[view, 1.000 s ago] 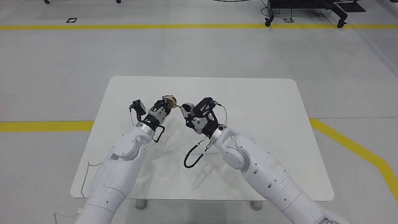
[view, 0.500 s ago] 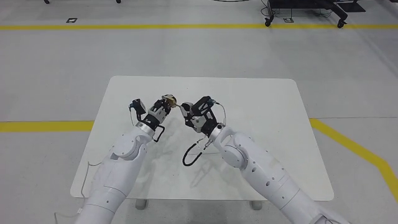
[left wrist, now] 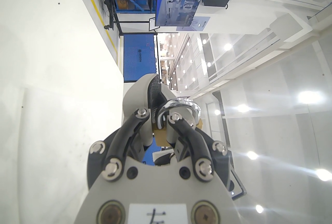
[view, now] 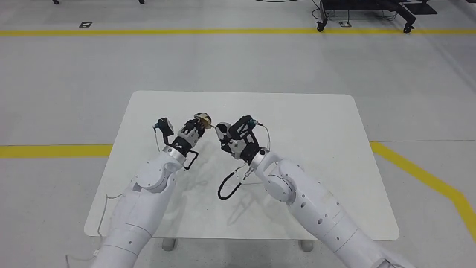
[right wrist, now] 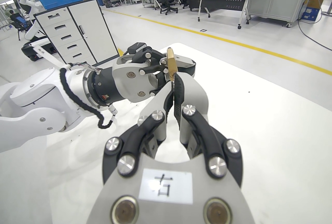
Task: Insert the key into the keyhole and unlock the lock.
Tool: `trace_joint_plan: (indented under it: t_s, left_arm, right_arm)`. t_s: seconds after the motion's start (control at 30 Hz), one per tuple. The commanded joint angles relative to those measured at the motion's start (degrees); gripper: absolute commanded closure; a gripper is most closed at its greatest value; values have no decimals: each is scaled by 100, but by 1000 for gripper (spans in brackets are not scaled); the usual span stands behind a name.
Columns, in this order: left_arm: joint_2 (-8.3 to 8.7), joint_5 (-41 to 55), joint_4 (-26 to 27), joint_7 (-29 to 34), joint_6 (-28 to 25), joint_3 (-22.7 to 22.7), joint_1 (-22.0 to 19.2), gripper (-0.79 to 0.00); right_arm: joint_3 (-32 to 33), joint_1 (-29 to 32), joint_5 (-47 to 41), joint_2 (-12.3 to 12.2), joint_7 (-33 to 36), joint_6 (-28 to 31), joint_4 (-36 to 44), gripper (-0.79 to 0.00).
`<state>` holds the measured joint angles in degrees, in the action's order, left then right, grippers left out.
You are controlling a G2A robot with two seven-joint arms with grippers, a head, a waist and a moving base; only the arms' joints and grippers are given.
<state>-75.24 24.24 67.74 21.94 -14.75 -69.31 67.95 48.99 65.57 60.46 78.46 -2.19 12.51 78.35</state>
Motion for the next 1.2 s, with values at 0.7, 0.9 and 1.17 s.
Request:
trace_joint_plan:
  t_s: [0.7,0.9,1.17]
  left_arm:
    - [-33,-159,61,13,-5,-16,37,0]
    - [-43,-186,81,40,-32,-11,52,0]
    - [-48,-170,74,66,-49,-61,52,0]
  right_arm:
    - [-19,-14,179,102,77,-44,-46,0]
    - [-52,-129,120,157,118,-35,-187,0]
    - [-34,-158,58,190,36,28,-253,-785]
